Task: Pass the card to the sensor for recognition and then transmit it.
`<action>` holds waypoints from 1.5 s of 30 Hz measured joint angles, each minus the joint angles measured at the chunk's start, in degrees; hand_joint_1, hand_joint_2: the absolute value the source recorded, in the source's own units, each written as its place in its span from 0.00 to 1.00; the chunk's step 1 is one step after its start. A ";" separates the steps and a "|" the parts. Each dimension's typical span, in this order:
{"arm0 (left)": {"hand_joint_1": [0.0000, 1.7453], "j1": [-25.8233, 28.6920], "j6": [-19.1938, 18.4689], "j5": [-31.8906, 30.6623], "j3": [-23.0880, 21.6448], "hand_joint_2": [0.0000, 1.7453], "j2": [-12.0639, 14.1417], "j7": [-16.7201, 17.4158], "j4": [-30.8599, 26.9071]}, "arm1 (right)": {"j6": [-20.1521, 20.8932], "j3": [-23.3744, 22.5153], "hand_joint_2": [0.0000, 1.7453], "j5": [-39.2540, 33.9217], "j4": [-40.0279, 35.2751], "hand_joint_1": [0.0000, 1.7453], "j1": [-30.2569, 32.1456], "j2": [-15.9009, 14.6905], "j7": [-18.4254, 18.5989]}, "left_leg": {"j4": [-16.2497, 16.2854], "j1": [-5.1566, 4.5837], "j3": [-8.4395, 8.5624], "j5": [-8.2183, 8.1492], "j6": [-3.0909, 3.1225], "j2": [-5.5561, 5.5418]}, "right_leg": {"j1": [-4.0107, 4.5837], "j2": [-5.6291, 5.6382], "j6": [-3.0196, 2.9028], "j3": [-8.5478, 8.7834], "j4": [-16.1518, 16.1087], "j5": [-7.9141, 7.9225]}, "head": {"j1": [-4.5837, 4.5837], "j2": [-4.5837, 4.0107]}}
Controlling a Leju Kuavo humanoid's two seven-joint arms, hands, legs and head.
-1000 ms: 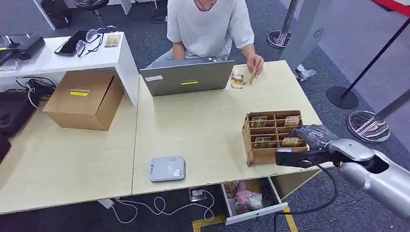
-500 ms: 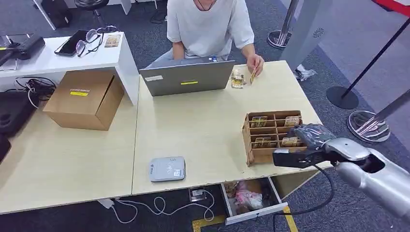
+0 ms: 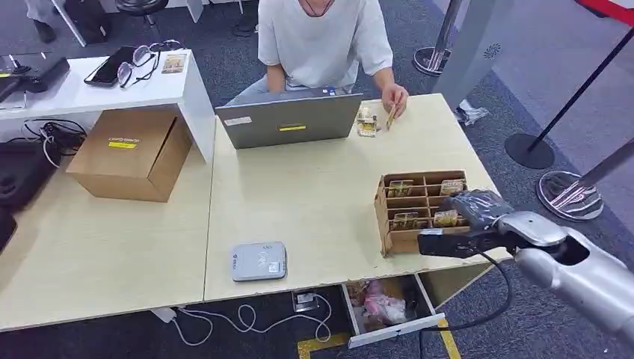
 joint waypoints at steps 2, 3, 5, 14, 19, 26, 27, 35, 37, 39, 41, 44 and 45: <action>0.00 0.00 -0.02 -0.09 0.00 0.00 0.00 0.02 0.00 | 0.09 0.02 1.00 0.07 0.24 0.43 -0.46 0.31 -0.07 | 0.00 0.00 0.00 0.00 0.00 0.00 | 0.00 0.00 0.00 0.00 0.00 0.00 | 0.02 0.00; 0.00 0.00 -0.04 -0.15 0.00 0.00 0.00 0.09 0.00 | 0.13 0.04 1.00 0.11 0.37 0.42 -0.68 0.46 -0.15 | 0.00 0.00 0.00 0.00 0.00 0.00 | 0.00 0.00 0.00 0.00 0.00 0.00 | 0.02 0.00; 0.00 0.00 -0.11 -0.28 0.00 0.00 0.00 0.11 0.00 | 0.17 0.15 1.00 0.15 0.72 0.43 -1.09 0.79 -0.48 | 0.00 0.00 0.00 0.00 0.00 0.00 | 0.00 0.00 0.00 0.00 0.00 0.00 | 0.02 0.00; 0.00 0.02 -0.04 -0.66 0.00 0.00 0.02 0.11 0.02 | 0.02 1.29 1.00 0.11 2.01 0.42 -2.92 1.62 -1.22 | 0.00 0.00 -0.01 0.00 0.00 -0.01 | 0.00 0.00 0.00 0.00 0.00 0.00 | 0.02 0.00; 0.00 0.04 0.02 -0.66 0.00 0.00 0.02 0.11 0.04 | -0.07 1.75 1.00 0.02 2.49 0.44 -3.52 1.88 -1.35 | 0.00 0.00 -0.01 0.00 0.00 -0.01 | 0.00 0.00 0.00 0.00 0.00 0.00 | 0.02 0.00; 0.00 0.04 0.24 -0.68 0.00 0.00 0.22 0.17 0.22 | -0.15 2.91 1.00 -0.44 3.10 0.44 -4.45 2.05 -1.77 | 0.00 0.00 -0.01 0.00 0.00 -0.01 | 0.00 0.00 0.00 0.00 0.00 0.00 | 0.02 0.00; 0.00 0.06 0.29 -0.68 0.00 0.00 0.22 0.17 0.24 | -0.15 3.02 1.00 -0.61 3.15 0.45 -4.49 2.05 -1.79 | 0.00 0.00 -0.01 0.00 0.00 -0.02 | 0.00 0.00 0.00 -0.01 0.00 0.00 | 0.02 0.00; 0.00 0.12 0.52 -0.76 0.00 0.00 0.31 0.28 0.26 | -0.20 4.20 1.00 -1.03 3.61 0.44 -4.67 2.05 -1.82 | 0.00 0.00 -0.01 0.00 0.00 -0.02 | 0.00 0.00 0.00 0.00 0.00 0.00 | 0.00 0.00; 0.00 0.12 0.57 -0.74 0.00 0.00 0.31 0.28 0.26 | -0.20 4.30 1.00 -1.05 3.67 0.44 -4.66 2.05 -1.81 | 0.00 0.00 0.00 0.00 0.00 -0.02 | 0.00 0.00 0.00 -0.01 0.00 0.00 | 0.02 0.00; 0.00 0.12 0.61 -0.74 0.00 0.00 0.31 0.28 0.26 | -0.18 4.35 1.00 -1.12 3.69 0.44 -4.67 2.05 -1.70 | 0.00 0.00 -0.01 0.00 0.00 -0.02 | 0.00 0.00 0.00 -0.01 0.00 0.00 | 0.02 0.00; 0.00 0.12 0.66 -0.66 0.00 0.00 0.31 0.28 0.26 | -0.18 4.39 1.00 -1.20 3.72 0.44 -4.67 2.05 -1.55 | 0.00 0.00 -0.01 0.00 0.00 -0.02 | 0.00 0.00 0.00 -0.01 0.00 0.00 | 0.02 0.00; 0.00 0.12 0.68 -0.57 0.00 0.00 0.31 0.26 0.26 | -0.18 4.44 1.00 -1.27 3.72 0.44 -4.66 2.05 -1.22 | 0.00 0.00 -0.01 0.00 0.00 -0.02 | 0.00 0.00 0.00 -0.01 0.00 0.00 | 0.02 0.00; 0.00 0.12 0.68 -0.52 0.00 0.00 0.31 0.26 0.26 | -0.18 4.44 1.00 -1.27 3.72 0.44 -4.66 2.05 -1.22 | 0.00 0.00 0.00 0.00 0.00 -0.02 | 0.00 0.00 0.00 -0.01 0.00 0.00 | 0.02 0.00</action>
